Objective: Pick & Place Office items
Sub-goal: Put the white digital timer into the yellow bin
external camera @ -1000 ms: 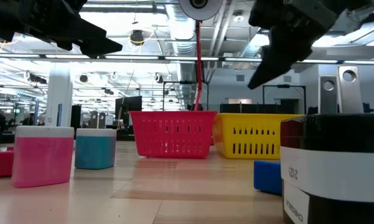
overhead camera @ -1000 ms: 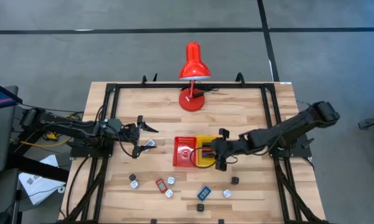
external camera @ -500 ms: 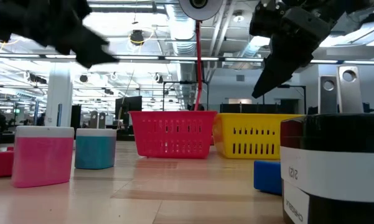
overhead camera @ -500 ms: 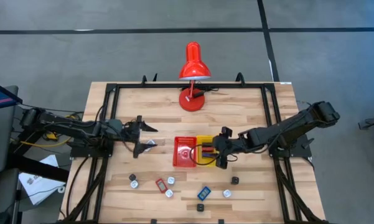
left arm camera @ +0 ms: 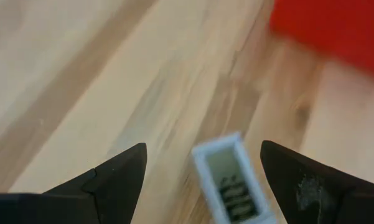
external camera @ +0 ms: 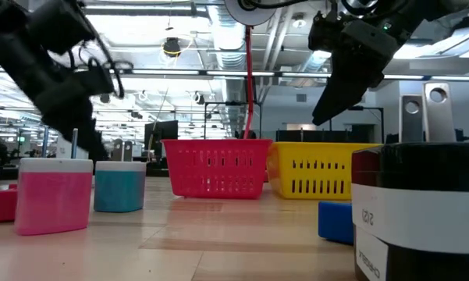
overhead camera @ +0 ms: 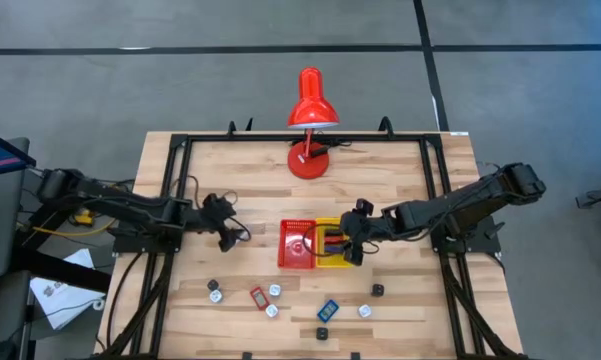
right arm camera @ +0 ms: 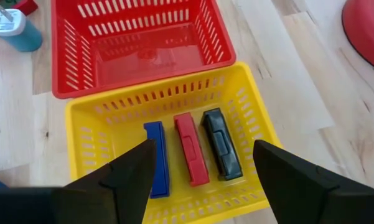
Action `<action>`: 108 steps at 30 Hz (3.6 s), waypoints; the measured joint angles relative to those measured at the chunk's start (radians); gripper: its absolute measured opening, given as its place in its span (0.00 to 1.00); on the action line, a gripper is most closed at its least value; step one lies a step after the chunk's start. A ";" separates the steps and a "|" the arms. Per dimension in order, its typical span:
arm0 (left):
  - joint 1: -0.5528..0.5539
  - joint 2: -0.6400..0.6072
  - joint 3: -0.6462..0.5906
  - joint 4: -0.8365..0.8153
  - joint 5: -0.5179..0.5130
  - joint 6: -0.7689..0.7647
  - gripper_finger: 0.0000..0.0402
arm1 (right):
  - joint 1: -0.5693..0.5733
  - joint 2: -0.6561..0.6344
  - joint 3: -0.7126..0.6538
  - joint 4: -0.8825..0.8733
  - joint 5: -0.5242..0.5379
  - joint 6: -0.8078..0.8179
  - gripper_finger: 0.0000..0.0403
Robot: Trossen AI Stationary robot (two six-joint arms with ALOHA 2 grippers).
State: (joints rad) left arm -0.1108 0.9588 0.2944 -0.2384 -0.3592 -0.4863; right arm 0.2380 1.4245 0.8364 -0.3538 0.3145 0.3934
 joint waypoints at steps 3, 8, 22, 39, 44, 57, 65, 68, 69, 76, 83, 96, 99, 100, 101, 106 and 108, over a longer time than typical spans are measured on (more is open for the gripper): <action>0.000 0.092 0.000 -0.001 0.000 -0.008 0.77 | 0.001 0.000 0.000 0.000 -0.001 0.000 0.65; 0.000 0.171 0.003 0.043 0.033 -0.038 0.77 | 0.001 0.000 0.000 -0.003 -0.003 0.000 0.65; 0.000 0.130 -0.002 0.074 0.134 -0.037 0.77 | 0.002 0.000 0.000 -0.005 -0.003 0.000 0.65; -0.032 0.155 -0.002 0.081 0.176 -0.078 0.77 | 0.002 0.000 0.000 -0.005 -0.003 0.000 0.65; -0.061 0.197 0.002 0.090 0.153 -0.079 0.77 | 0.002 0.001 0.000 -0.005 -0.003 0.000 0.65; -0.063 0.256 0.003 0.085 0.134 -0.019 0.70 | 0.002 0.001 0.000 -0.005 -0.003 0.000 0.65; -0.062 0.256 0.004 0.044 0.127 0.002 0.51 | 0.002 0.001 0.000 -0.005 -0.003 0.000 0.65; -0.061 0.256 0.002 0.051 0.129 0.049 0.42 | 0.002 0.001 0.000 -0.005 -0.003 0.000 0.65; -0.061 0.256 0.001 0.055 0.128 0.065 0.39 | 0.002 0.001 0.000 -0.004 -0.003 0.000 0.65; -0.061 0.254 -0.004 0.131 0.121 0.154 0.37 | 0.001 0.001 0.000 0.096 -0.017 0.049 0.65; -0.062 0.257 0.067 0.200 0.129 0.284 0.43 | -0.081 0.001 0.000 0.223 -0.256 0.237 0.65; -0.062 0.254 0.201 0.128 0.078 0.482 0.14 | -0.167 0.001 0.000 0.223 -0.289 0.253 0.65; -0.057 0.254 0.201 0.093 0.078 0.487 0.13 | -0.166 0.001 0.000 0.224 -0.293 0.228 0.65; -0.057 0.254 0.201 0.100 0.078 0.487 0.13 | -0.167 0.001 0.000 0.223 -0.292 0.218 0.65; -0.057 0.254 0.201 0.112 0.078 0.484 0.13 | -0.167 0.001 0.000 0.223 -0.292 0.212 0.65; -0.056 0.254 0.202 0.166 0.077 0.454 0.15 | -0.166 0.001 0.000 0.224 -0.292 0.209 0.65; -0.054 0.253 0.203 0.171 0.077 0.432 0.16 | -0.166 0.001 0.000 0.223 -0.292 0.209 0.65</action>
State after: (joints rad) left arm -0.1644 1.2121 0.4971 -0.0677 -0.2820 -0.0548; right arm 0.0723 1.4254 0.8360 -0.1305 0.0227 0.6022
